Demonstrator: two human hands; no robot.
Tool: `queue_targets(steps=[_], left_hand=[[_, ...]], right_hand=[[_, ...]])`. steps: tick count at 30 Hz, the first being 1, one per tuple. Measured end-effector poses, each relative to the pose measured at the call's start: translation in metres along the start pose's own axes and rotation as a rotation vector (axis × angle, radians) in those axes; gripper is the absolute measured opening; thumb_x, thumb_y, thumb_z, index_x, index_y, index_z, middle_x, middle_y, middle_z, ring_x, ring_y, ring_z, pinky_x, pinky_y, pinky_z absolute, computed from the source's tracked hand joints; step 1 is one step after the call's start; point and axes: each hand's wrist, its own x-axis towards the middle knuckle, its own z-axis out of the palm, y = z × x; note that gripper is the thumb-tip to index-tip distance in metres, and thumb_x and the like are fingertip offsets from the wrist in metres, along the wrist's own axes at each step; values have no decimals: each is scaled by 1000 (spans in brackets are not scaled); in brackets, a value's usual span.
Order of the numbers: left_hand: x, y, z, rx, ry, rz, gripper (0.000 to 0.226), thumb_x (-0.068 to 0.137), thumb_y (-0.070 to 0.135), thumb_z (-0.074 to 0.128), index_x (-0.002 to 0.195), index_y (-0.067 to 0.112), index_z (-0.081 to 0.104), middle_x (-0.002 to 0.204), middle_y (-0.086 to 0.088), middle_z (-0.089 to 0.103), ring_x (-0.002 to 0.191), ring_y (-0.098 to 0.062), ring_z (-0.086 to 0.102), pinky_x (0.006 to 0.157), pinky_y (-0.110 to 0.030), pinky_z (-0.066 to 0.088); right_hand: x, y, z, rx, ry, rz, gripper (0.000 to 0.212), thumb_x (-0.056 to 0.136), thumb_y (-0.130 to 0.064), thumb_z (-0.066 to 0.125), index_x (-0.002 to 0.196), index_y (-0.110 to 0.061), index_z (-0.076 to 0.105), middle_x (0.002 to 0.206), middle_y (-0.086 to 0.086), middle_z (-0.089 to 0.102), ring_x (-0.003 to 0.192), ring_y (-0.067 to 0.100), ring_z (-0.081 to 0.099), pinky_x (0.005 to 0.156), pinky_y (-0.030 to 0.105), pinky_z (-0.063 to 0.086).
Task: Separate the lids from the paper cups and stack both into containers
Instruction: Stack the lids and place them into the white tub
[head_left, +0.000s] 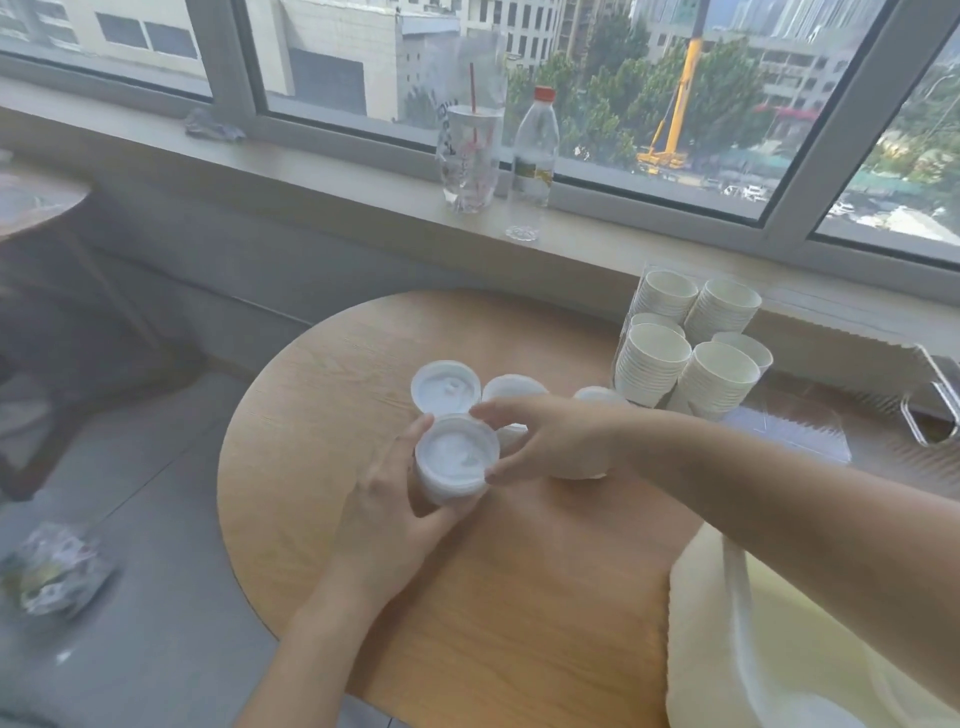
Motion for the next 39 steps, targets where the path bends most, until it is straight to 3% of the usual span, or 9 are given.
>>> queue_targets(steps=[4, 6, 9, 12, 18, 22, 27, 34, 39], left_hand=[[0, 0, 1, -20, -24, 17, 91, 73, 66, 81, 152, 36, 48, 142, 20, 60, 128, -2, 57, 106, -38, 53], [-1, 5, -1, 20, 2, 54, 90, 74, 56, 86, 152, 33, 48, 148, 19, 54, 136, 0, 50, 112, -37, 48], [-2, 21, -5, 76, 90, 154, 89, 74, 45, 93, 150, 29, 50, 157, 15, 45, 147, -4, 39, 120, -26, 33], [-5, 53, -9, 64, 134, 298, 79, 79, 48, 85, 147, 26, 53, 154, 15, 48, 144, -1, 42, 115, -13, 29], [-26, 127, 8, 16, 35, 452, 71, 84, 56, 75, 146, 30, 54, 151, 14, 51, 142, -8, 47, 113, -15, 34], [-45, 170, 36, -33, -68, 547, 70, 83, 49, 82, 145, 31, 55, 148, 16, 51, 140, -8, 49, 111, -17, 38], [-60, 206, 67, -19, -199, 626, 67, 87, 48, 79, 147, 31, 54, 148, 19, 50, 142, -9, 48, 112, -28, 43], [-67, 228, 93, 42, -348, 619, 69, 88, 47, 82, 148, 40, 49, 146, 25, 49, 134, -2, 51, 108, -37, 49], [-72, 224, 95, 115, -415, 567, 68, 85, 40, 84, 143, 47, 50, 139, 35, 45, 127, 8, 50, 104, -23, 44]], right_hand=[[7, 2, 4, -7, -26, 5, 102, 64, -55, 76, 156, -44, 36, 152, -18, 48, 137, 14, 51, 116, 38, 44], [5, 3, 1, -6, -21, -12, 102, 63, -55, 77, 156, -45, 34, 154, -19, 47, 136, 14, 53, 116, 39, 44], [-16, -1, -10, -69, 25, -68, 84, 85, -39, 79, 155, -47, 34, 156, -20, 43, 136, 8, 52, 115, 37, 44], [-53, -4, -21, -86, 108, -159, 73, 91, -34, 76, 153, -46, 39, 153, -22, 46, 132, 0, 53, 106, 29, 48], [-146, 22, -36, -172, 413, -298, 41, 95, -29, 73, 135, -35, 63, 127, -21, 65, 109, -3, 64, 95, 25, 53], [-201, 62, -39, -113, 477, -263, 28, 94, -27, 77, 121, -31, 71, 107, -16, 74, 96, 0, 69, 86, 25, 56], [-250, 116, -31, -154, 391, -136, 35, 92, -32, 80, 125, -34, 69, 107, -18, 73, 98, -1, 68, 88, 22, 54], [-278, 168, -12, -448, 53, 135, 55, 96, -42, 72, 145, -48, 49, 137, -21, 55, 126, 8, 48, 108, 34, 42], [-280, 183, -1, -369, -148, 228, 63, 94, -28, 76, 149, -39, 48, 138, -11, 56, 117, 14, 58, 96, 32, 50]])
